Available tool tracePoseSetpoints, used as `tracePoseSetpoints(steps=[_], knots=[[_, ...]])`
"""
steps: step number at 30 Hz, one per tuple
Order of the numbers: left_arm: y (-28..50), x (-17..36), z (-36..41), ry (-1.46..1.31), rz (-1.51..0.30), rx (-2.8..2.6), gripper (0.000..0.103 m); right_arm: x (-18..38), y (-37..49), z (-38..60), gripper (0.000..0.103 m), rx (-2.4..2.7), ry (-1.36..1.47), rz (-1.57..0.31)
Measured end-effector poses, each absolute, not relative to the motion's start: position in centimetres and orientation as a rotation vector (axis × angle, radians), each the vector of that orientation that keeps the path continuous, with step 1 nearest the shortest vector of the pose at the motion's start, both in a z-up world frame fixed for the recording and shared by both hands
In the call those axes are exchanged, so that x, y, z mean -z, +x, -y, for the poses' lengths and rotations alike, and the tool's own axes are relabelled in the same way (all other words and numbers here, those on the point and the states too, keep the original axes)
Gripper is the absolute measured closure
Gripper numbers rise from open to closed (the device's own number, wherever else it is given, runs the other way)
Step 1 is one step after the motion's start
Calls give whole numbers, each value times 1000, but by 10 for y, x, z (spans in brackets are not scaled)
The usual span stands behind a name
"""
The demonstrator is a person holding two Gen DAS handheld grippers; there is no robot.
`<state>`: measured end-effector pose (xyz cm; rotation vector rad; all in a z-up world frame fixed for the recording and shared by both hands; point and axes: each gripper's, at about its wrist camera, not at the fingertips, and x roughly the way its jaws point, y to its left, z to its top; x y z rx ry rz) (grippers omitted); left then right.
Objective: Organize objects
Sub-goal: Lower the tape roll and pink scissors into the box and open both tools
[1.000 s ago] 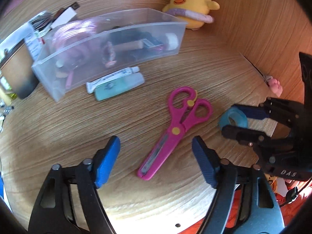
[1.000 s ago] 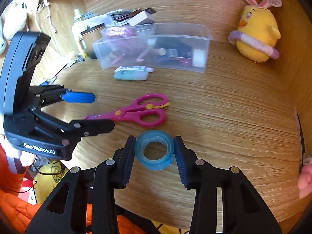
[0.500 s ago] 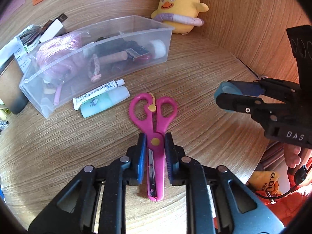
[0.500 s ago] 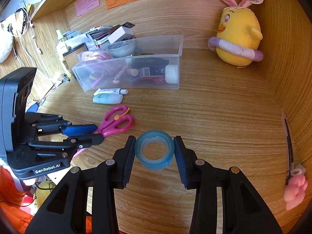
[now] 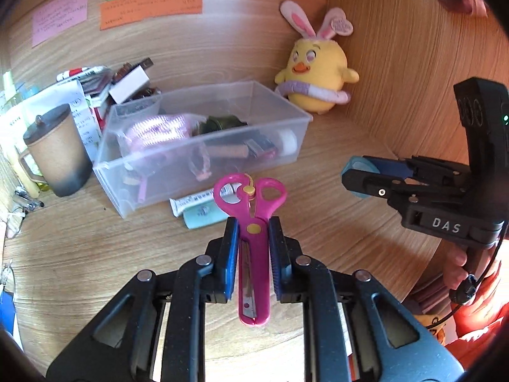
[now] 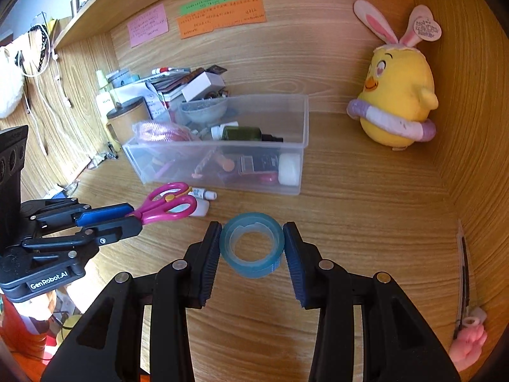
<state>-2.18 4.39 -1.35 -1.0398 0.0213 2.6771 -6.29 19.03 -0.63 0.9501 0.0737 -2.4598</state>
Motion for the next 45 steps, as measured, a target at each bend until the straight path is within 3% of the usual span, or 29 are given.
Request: tracePoseSetpoints(steps=[18, 33, 40, 43, 45], knots=[[-56, -49, -3, -875, 58, -2813, 85, -40, -108, -162, 67, 2505, 791, -96], [-122, -27, 34, -1110, 165, -2776, 85, -4, -182, -129, 67, 2456, 982, -116], [-115, -32, 24, -1062, 96, -2800, 85, 7, -186, -117, 67, 2429, 1013, -154], [-106, -39, 18, -1026, 56, -2820, 82, 5, -184, -118, 60, 2425, 1009, -151], [-100, -43, 15, -1005, 33, -2830, 73, 2, -182, -121, 56, 2424, 1002, -132]])
